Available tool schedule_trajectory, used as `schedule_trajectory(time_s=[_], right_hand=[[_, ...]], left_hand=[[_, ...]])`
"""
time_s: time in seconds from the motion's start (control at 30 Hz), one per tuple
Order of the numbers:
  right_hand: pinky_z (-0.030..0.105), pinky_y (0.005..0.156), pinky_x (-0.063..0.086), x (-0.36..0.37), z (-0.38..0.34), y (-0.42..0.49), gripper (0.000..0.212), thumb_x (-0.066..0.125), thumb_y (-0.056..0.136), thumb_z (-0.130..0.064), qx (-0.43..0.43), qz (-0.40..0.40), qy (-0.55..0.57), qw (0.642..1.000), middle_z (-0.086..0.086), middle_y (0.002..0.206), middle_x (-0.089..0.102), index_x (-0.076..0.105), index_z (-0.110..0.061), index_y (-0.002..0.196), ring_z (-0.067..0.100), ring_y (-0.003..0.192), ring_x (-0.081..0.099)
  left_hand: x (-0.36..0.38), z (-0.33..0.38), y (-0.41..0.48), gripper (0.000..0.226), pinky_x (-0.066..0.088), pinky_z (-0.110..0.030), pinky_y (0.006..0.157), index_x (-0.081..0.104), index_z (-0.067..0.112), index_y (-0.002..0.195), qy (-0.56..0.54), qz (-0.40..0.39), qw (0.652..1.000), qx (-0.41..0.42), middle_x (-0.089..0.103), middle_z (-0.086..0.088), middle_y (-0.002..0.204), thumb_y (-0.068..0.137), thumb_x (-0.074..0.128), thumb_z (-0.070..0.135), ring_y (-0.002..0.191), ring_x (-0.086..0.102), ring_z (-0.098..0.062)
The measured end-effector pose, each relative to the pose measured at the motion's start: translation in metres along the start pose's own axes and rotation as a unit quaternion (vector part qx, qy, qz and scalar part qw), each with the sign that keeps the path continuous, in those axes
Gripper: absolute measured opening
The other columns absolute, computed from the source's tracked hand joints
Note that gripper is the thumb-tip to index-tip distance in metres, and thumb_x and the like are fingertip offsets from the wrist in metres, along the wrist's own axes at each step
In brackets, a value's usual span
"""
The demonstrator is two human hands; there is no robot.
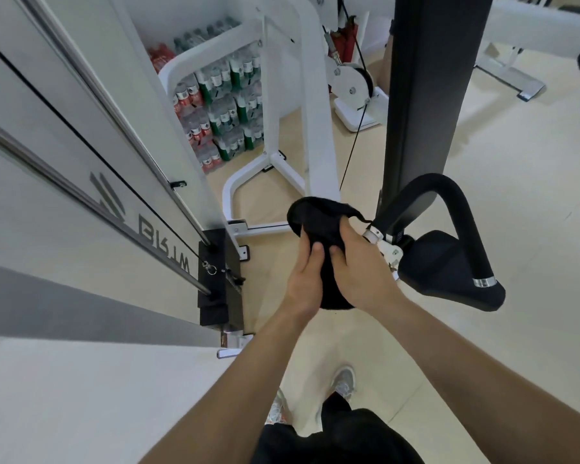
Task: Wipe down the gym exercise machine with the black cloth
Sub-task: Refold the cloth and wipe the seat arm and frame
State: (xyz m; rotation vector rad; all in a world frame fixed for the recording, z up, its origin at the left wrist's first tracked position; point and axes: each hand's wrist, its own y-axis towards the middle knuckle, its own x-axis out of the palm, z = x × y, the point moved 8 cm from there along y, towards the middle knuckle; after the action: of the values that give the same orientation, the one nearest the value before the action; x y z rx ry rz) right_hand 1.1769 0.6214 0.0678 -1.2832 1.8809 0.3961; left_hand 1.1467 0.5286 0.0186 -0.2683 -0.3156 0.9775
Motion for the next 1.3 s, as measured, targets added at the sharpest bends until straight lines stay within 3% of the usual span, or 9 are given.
schedule_trajectory(time_s=[0.2, 0.37, 0.57, 0.63, 0.73, 0.87, 1.17, 1.23, 1.3], right_hand=[[0.034, 0.078, 0.042, -0.008, -0.005, 0.042, 0.052, 0.037, 0.107, -0.027, 0.018, -0.011, -0.018, 1.0, 0.02, 0.116, 0.063, 0.024, -0.009, 0.154, 0.035, 0.102, 0.06], [0.037, 0.071, 0.043, -0.006, 0.0, 0.046, 0.048, 0.032, 0.107, -0.031, 0.039, 0.002, -0.062, 0.997, 0.021, 0.103, 0.067, 0.028, -0.009, 0.15, 0.036, 0.088, 0.064], [0.023, 0.053, 0.025, 0.0, -0.004, -0.011, 0.05, 0.038, 0.106, -0.024, 0.024, 0.052, -0.122, 0.991, 0.004, 0.099, 0.059, 0.028, -0.014, 0.154, 0.015, 0.076, 0.049], [0.024, 0.056, 0.033, -0.003, -0.003, -0.022, 0.041, 0.047, 0.102, -0.021, 0.011, 0.082, -0.073, 0.994, -0.002, 0.084, 0.057, 0.046, -0.016, 0.143, 0.016, 0.067, 0.051], [0.031, 0.063, 0.044, -0.014, 0.002, -0.033, 0.016, 0.058, 0.096, -0.019, 0.005, 0.094, -0.04, 0.995, 0.0, 0.073, 0.063, 0.066, -0.021, 0.111, 0.021, 0.067, 0.058], [0.039, 0.063, 0.047, -0.035, 0.018, -0.045, 0.016, 0.066, 0.092, -0.017, 0.019, 0.072, 0.011, 0.997, 0.005, 0.063, 0.061, 0.062, -0.013, 0.078, 0.022, 0.063, 0.057], [0.009, 0.052, 0.038, -0.127, 0.105, -0.094, 0.017, 0.077, 0.085, -0.032, 0.018, 0.113, 0.098, 0.989, -0.008, 0.06, 0.058, 0.064, -0.029, 0.097, -0.001, 0.059, 0.058], [0.01, 0.056, 0.037, -0.156, 0.135, -0.107, 0.017, 0.074, 0.087, -0.035, 0.009, 0.125, 0.089, 0.988, -0.01, 0.066, 0.061, 0.064, -0.03, 0.099, 0.004, 0.064, 0.06], [0.009, 0.056, 0.036, -0.187, 0.167, -0.118, 0.009, 0.069, 0.091, -0.037, -0.002, 0.133, 0.058, 0.989, -0.014, 0.069, 0.061, 0.063, -0.031, 0.093, 0.003, 0.066, 0.058]], left_hand=[[-0.001, 0.022, 0.036, 0.047, 0.044, -0.001, 0.076, 0.022, 0.035, 0.156, -0.004, -0.022, 1.0, -0.014, 0.054, 0.022, 0.12, 0.11, 0.029, 0.029, 0.109, 0.053, 0.006], [-0.004, 0.027, 0.044, 0.049, 0.04, -0.026, 0.105, 0.016, 0.045, 0.156, 0.051, -0.039, 0.998, 0.005, 0.047, 0.012, 0.144, 0.109, 0.029, 0.039, 0.128, 0.049, -0.009], [-0.012, 0.013, -0.016, 0.047, 0.044, -0.005, 0.076, 0.026, 0.043, 0.154, 0.167, -0.011, 0.986, 0.027, 0.062, 0.015, 0.111, 0.108, 0.035, 0.036, 0.09, 0.059, 0.01], [-0.018, 0.014, -0.028, 0.045, 0.04, -0.004, 0.063, 0.036, 0.041, 0.149, 0.213, 0.005, 0.976, 0.046, 0.063, 0.019, 0.092, 0.106, 0.042, 0.027, 0.076, 0.057, 0.013], [-0.03, 0.023, -0.041, 0.038, 0.044, -0.011, 0.069, 0.059, 0.03, 0.136, 0.228, 0.052, 0.967, 0.099, 0.07, 0.012, 0.093, 0.101, 0.053, 0.019, 0.081, 0.061, 0.005], [-0.034, 0.048, -0.056, 0.024, 0.041, 0.001, 0.072, 0.071, 0.024, 0.118, 0.275, 0.107, 0.945, 0.141, 0.063, 0.03, 0.09, 0.095, 0.065, 0.022, 0.084, 0.058, 0.02], [0.089, 0.063, -0.078, 0.057, 0.052, -0.024, 0.074, 0.046, 0.032, 0.137, 0.375, 0.077, 0.911, 0.151, 0.062, 0.01, 0.082, 0.087, 0.074, 0.025, 0.079, 0.06, -0.003], [0.138, 0.059, -0.074, 0.047, 0.053, -0.031, 0.078, 0.053, 0.026, 0.135, 0.42, 0.043, 0.896, 0.138, 0.064, 0.006, 0.081, 0.09, 0.068, 0.023, 0.078, 0.061, -0.007], [0.191, 0.058, -0.072, 0.016, 0.052, -0.03, 0.071, 0.068, 0.021, 0.107, 0.482, 0.019, 0.861, 0.16, 0.067, 0.004, 0.079, 0.092, 0.063, 0.024, 0.074, 0.06, -0.01]])
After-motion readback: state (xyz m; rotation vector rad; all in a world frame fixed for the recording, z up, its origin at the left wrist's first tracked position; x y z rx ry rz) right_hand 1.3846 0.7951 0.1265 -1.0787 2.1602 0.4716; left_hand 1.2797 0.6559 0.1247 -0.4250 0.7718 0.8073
